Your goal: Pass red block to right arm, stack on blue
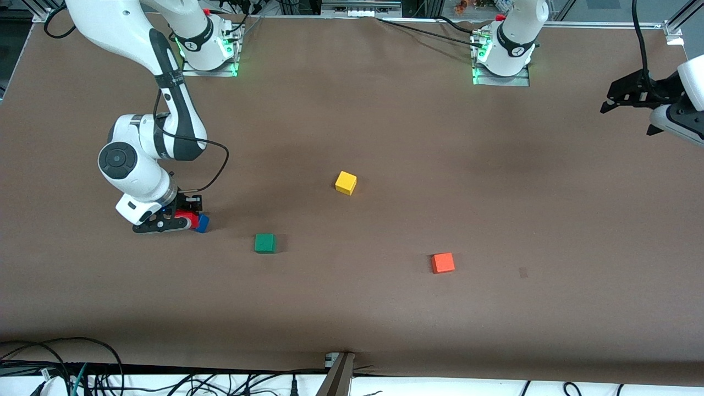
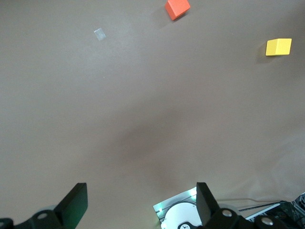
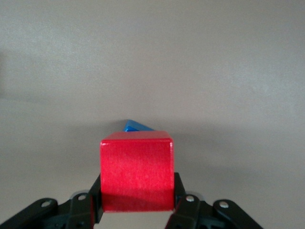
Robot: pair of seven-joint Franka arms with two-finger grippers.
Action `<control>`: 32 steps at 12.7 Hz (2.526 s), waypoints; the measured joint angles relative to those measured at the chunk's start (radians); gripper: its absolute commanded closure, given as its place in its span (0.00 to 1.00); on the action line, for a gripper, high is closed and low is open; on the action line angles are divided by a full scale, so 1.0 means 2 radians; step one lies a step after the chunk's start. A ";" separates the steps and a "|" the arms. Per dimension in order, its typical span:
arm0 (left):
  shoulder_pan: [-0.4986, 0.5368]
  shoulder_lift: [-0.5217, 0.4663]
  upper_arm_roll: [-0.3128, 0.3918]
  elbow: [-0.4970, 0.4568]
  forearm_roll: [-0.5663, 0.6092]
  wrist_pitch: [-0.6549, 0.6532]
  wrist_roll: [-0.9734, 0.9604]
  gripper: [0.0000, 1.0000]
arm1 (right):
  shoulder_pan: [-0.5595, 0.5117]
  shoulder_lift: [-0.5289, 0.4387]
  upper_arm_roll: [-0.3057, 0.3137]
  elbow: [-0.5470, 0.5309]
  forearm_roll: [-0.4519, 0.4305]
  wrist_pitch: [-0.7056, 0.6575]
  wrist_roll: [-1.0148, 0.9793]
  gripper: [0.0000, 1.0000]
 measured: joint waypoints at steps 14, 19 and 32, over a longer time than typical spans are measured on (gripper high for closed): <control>-0.199 -0.070 0.188 -0.146 -0.010 0.110 -0.166 0.00 | 0.004 -0.047 -0.002 0.049 0.000 -0.120 0.000 0.00; -0.186 -0.062 0.196 -0.146 -0.010 0.118 -0.168 0.00 | -0.007 -0.069 -0.022 0.237 -0.019 -0.332 -0.018 0.00; -0.185 -0.055 0.192 -0.144 0.002 0.147 -0.168 0.00 | -0.207 -0.156 0.157 0.261 -0.056 -0.459 0.053 0.00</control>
